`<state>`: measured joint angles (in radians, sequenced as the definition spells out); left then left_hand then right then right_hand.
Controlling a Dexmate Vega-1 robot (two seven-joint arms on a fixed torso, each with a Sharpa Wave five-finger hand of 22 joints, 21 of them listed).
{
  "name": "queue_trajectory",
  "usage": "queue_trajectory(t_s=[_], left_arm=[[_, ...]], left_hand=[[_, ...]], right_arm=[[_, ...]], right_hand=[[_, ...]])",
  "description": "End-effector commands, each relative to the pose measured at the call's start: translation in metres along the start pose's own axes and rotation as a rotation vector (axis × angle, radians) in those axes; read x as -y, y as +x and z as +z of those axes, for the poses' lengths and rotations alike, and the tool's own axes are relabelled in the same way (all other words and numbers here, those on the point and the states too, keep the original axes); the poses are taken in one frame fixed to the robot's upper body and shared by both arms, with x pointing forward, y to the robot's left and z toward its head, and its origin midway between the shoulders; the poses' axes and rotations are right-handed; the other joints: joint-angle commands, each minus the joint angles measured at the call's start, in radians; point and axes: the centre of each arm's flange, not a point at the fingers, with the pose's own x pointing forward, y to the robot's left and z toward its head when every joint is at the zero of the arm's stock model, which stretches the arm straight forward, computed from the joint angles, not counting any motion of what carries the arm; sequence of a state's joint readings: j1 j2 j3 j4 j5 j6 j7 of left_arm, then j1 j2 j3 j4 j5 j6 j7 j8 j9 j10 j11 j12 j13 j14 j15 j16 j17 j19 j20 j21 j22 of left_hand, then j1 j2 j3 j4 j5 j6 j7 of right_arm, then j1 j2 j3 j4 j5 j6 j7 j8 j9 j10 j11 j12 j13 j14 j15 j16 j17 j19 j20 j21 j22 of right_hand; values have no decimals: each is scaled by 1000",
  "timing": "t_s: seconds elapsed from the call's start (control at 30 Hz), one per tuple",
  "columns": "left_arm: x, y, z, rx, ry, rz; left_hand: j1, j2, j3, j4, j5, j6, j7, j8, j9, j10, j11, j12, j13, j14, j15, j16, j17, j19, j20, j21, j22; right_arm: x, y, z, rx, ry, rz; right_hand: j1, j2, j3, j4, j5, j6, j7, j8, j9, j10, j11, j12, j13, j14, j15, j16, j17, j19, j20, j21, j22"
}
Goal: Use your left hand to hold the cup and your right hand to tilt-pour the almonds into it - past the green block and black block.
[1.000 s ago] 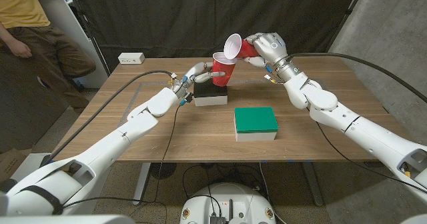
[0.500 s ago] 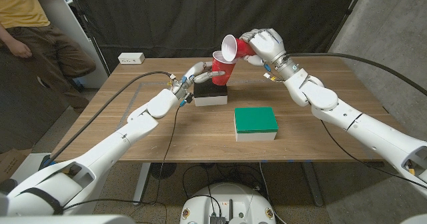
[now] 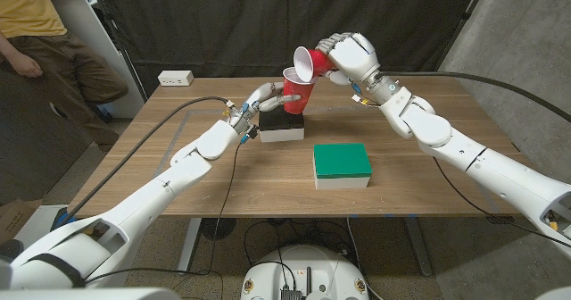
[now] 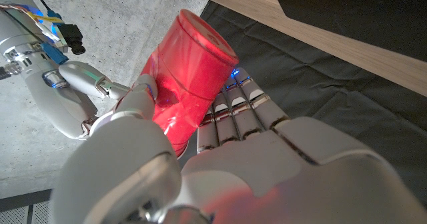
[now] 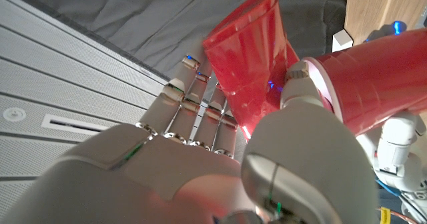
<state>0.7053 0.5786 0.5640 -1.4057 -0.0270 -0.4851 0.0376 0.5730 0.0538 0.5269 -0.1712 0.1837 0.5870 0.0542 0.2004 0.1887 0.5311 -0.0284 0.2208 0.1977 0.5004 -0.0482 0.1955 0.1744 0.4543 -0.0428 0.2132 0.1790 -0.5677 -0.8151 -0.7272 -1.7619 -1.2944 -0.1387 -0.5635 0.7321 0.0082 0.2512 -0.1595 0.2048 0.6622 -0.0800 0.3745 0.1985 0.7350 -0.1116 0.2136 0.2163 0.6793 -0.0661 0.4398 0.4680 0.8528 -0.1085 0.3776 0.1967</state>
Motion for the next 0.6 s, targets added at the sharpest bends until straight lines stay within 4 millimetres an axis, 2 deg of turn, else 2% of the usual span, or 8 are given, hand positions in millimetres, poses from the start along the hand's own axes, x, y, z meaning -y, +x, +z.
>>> queue_trajectory(t_s=[0.03,0.6], left_arm=[[0,-1,3,7,-1,1],[-3,-1,6,11,1,5]], left_hand=[[13,4,9,2,8,10,-1,3,3,11,-2,-2,3,12,-60,-3,2,11,-22,0,2],[12,4,10,2,7,15,0,2,3,16,1,-3,3,16,-61,-3,2,12,-22,-1,2]], right_arm=[[5,3,-2,34,-109,-46],[8,12,2,113,-250,-127]], right_hand=[[21,8,15,0,5,0,-11,-3,5,-5,-7,-2,6,-7,-136,-6,2,-11,-29,1,2],[62,22,42,-8,10,-4,-33,1,7,-33,-26,-9,15,-26,-143,-33,0,-30,-41,-2,0]])
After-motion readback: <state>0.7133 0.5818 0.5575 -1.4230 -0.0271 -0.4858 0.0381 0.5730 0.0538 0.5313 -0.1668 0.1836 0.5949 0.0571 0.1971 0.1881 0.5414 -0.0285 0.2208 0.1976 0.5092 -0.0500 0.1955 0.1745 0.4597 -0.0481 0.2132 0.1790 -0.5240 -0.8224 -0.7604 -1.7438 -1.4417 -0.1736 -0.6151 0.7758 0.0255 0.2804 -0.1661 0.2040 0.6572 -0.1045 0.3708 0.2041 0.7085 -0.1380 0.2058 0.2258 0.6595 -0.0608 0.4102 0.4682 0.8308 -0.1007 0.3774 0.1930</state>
